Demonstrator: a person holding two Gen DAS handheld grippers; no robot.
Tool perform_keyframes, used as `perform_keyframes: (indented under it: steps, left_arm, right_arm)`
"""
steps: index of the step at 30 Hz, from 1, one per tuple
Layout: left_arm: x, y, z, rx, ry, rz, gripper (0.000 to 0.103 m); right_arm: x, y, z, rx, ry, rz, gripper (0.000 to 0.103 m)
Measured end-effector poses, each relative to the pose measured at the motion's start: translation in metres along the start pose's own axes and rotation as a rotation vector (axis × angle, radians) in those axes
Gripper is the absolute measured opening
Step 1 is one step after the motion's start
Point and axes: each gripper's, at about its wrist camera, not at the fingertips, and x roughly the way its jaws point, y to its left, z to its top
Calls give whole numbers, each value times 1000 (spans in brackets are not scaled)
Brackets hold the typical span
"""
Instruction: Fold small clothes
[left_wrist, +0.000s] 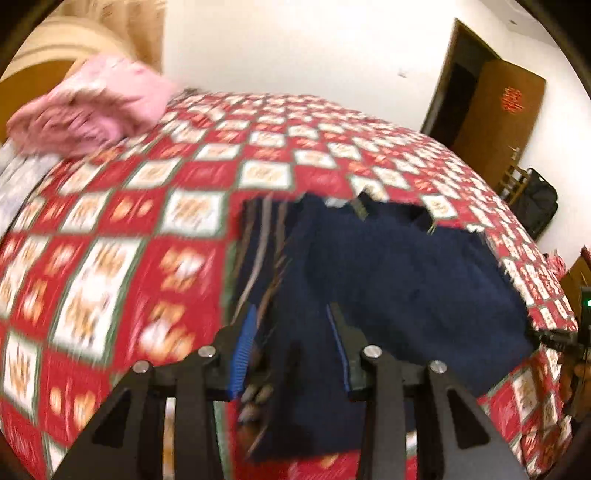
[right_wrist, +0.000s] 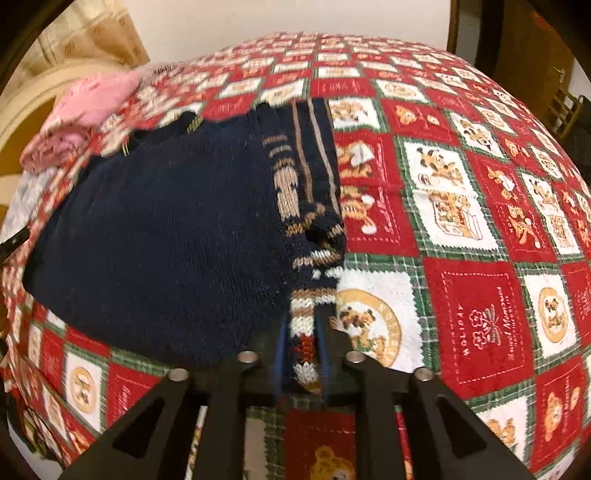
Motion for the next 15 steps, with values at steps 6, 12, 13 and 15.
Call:
perform_keyframes:
  steps: [6, 12, 13, 15]
  left_arm:
    - [67, -22, 30, 56, 75, 162, 41]
    - [68, -10, -14, 75, 144, 184, 46]
    - [58, -7, -21, 80, 142, 185, 47]
    - [40, -2, -27, 57, 126, 162, 47]
  right_arm:
    - [6, 5, -5, -29, -24, -13, 26]
    - [4, -13, -7, -4, -36, -13, 45]
    - [5, -19, -8, 17, -39, -12, 48]
    - [5, -27, -9, 53, -46, 30, 48]
